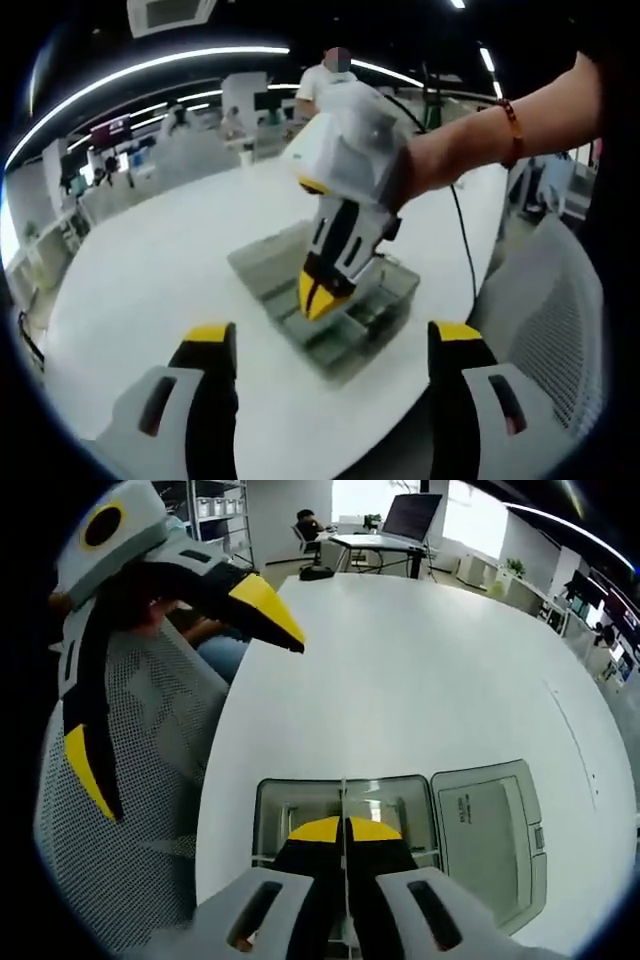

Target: Insert the divider into the dual guide fixture by aligning both edges with the guide slots and pushing it downward to the bottom, including one-sided entry, uneven engagement, binding, and posture correction.

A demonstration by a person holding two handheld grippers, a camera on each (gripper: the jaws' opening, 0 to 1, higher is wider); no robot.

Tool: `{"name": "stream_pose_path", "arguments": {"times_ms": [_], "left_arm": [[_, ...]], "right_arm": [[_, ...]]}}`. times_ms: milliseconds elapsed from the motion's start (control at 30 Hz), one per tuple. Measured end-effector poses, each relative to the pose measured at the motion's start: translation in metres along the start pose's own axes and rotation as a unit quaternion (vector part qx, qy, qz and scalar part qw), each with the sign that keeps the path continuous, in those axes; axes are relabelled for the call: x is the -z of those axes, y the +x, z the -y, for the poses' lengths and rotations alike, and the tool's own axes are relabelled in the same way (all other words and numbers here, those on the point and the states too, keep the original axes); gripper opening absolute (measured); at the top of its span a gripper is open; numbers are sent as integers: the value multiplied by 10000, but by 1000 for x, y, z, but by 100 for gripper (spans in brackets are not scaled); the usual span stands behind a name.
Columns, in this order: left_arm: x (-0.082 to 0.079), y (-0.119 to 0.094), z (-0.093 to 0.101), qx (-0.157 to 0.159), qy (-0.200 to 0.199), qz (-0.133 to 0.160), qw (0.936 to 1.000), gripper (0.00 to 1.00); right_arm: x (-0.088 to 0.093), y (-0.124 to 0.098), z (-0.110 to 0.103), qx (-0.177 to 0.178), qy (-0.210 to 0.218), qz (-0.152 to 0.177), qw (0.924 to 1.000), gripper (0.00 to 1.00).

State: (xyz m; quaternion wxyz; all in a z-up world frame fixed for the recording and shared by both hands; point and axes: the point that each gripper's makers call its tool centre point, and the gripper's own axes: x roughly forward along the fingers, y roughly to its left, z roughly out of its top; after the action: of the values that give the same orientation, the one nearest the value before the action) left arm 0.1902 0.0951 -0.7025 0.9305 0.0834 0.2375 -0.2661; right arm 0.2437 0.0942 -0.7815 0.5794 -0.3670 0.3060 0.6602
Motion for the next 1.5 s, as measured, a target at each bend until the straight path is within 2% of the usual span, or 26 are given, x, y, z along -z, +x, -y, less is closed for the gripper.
{"name": "stream_pose_path", "arguments": {"times_ms": [433,767,900,1000,1267,1400,1500], "left_arm": [[-3,0,0,13,-8,10,10000,77],[-3,-1,4,85,12,-44,10000,77],[-8,-3,5,67,-100,36,9999,77],[-8,-3,6,47,-106,26,9999,77],[-11,-7,9,12,-331,143,9993,78],[-11,-10,11,12,-276,95,9996,78],[-15,-10,13,25,-304,204,9993,78]], "right_arm": [[2,2,0,30,17,-219,9998,0],[4,0,1,297,355,-82,9989,1],[1,-7,6,527,435,129,9976,3],[0,-12,8,645,686,300,9951,5],[1,-25,4,779,956,553,9908,6],[2,-31,-1,850,1078,665,9883,7],[1,-35,-2,942,1169,783,9856,7]]}}
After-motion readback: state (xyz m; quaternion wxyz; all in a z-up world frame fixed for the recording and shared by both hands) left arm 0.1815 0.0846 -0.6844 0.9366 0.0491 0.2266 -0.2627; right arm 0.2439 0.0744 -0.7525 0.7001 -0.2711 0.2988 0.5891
